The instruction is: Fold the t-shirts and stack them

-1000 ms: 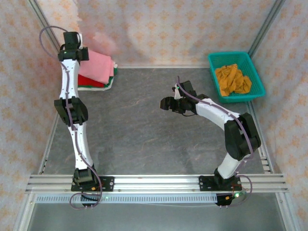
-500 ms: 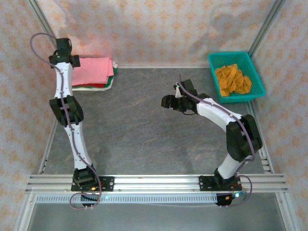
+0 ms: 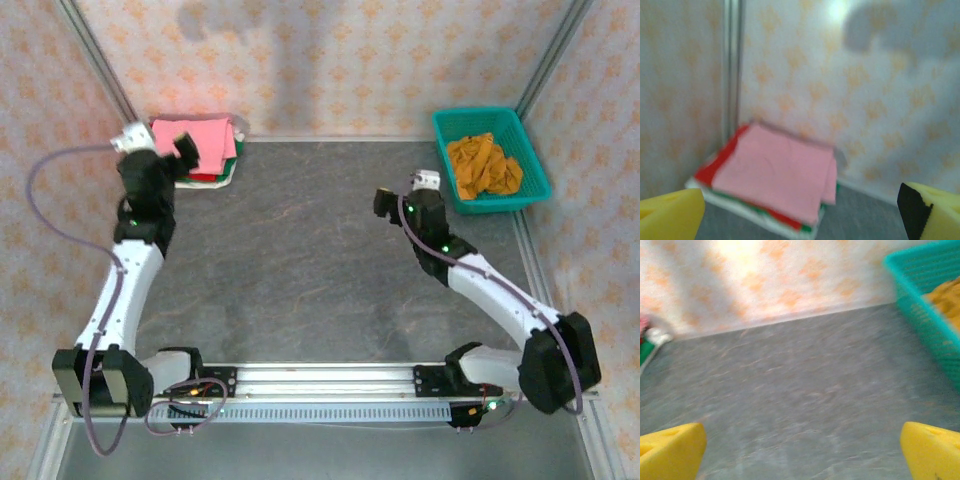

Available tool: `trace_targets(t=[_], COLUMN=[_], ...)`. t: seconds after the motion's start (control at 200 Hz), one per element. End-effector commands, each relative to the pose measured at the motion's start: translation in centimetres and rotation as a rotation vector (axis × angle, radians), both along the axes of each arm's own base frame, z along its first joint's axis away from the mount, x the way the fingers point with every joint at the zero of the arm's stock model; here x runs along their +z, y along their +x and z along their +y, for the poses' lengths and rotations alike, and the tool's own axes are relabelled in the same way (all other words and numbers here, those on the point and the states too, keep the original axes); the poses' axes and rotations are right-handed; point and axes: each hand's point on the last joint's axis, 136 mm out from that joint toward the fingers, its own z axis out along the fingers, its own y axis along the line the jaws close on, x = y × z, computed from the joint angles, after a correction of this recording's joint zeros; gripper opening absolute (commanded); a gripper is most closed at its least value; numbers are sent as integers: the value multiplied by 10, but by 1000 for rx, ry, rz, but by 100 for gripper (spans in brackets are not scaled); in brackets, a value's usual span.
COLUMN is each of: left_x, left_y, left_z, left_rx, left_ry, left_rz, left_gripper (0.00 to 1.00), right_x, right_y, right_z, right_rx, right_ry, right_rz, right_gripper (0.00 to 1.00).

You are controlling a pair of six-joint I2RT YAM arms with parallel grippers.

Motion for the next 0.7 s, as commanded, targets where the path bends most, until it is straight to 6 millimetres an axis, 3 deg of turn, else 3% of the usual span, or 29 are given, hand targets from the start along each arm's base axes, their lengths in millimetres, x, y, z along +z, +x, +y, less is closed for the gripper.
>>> trace_targets(t=[0.0, 0.105, 0.22, 0.3, 0.455, 0.696], left_x=[-63, -113, -145, -153, -153, -187], left_y=[-9, -23, -30, -34, -29, -23], left_z=[-18, -37, -45, -36, -37, -26], left_rx=[2, -13, -3, 46, 29, 35], left_ry=[31, 103, 189, 239, 305, 285], left_rz=[-43, 76, 176, 203, 211, 251], left_gripper=[100, 100, 100, 100, 100, 100], right_x=[9, -11, -27, -38, -58, -85], right_y=[-10, -24, -32, -34, -35, -24], right_z=[-46, -72, -81, -80, -98, -122], right_rx=[-199, -307, -323, -279, -326, -356], right_ry=[-113, -180, -244, -277, -287, -194], right_rz=[-124, -109, -126, -130, -69, -65], right_gripper=[99, 99, 99, 99, 99, 99])
